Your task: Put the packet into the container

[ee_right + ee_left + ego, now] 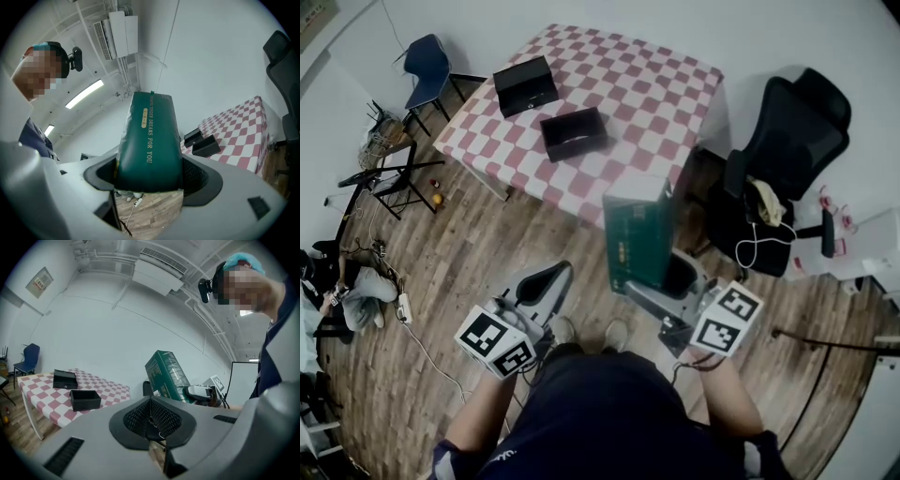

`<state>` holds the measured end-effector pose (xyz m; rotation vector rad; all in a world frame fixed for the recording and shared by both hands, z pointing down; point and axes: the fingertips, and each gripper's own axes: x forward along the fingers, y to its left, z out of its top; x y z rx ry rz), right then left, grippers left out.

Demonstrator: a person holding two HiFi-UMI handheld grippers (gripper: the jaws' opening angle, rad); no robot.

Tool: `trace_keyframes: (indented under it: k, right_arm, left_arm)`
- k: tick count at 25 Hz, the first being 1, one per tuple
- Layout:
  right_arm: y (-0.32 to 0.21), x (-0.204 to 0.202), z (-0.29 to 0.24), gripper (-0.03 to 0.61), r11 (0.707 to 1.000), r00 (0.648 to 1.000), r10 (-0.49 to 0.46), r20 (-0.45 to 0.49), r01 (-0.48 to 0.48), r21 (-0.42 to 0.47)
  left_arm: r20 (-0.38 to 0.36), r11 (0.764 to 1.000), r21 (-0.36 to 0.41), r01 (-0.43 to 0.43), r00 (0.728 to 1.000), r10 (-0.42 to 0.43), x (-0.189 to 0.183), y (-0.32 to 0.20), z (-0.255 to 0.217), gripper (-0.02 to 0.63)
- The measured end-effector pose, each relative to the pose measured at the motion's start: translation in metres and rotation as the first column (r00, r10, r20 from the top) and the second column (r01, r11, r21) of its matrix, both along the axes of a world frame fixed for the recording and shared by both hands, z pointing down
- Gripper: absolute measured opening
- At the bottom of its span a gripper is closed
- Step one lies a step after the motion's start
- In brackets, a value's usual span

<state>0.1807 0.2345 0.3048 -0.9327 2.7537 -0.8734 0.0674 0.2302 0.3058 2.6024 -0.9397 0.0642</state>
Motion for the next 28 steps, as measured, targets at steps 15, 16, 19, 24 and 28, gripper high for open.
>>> trace_keyframes:
  k: [15, 16, 19, 24, 28]
  right_arm:
    - [-0.032, 0.020, 0.007, 0.399, 1.000, 0.996, -0.015, -0.083, 0.017, 0.023]
    - [-0.038, 0.019, 0.009, 0.399, 1.000, 0.996, -0.015, -0.088, 0.016, 0.020]
    - [-0.055, 0.016, 0.013, 0.399, 1.000, 0.995, -0.011, -0.104, 0.012, 0.015]
    - [-0.095, -0.002, 0.023, 0.399, 1.000, 0.991, -0.005, -0.133, 0.006, 0.008]
    - [-0.139, -0.023, 0.033, 0.399, 1.000, 0.989, 0.010, -0.150, -0.012, -0.011]
  left_arm:
    - [-0.012, 0.999, 0.018, 0.040, 0.999, -0.040, 0.011, -0.029, 0.002, 0.038]
    - [-0.017, 0.999, 0.019, 0.043, 0.999, -0.043, 0.010, -0.034, 0.003, 0.038]
    - [-0.029, 0.999, 0.017, 0.048, 0.998, -0.047, 0.002, -0.053, 0.008, 0.037]
    - [-0.043, 0.999, 0.006, 0.042, 0.998, -0.042, -0.017, -0.097, 0.020, 0.038]
    - [-0.046, 1.000, -0.016, 0.022, 0.999, -0.023, -0.037, -0.144, 0.031, 0.038]
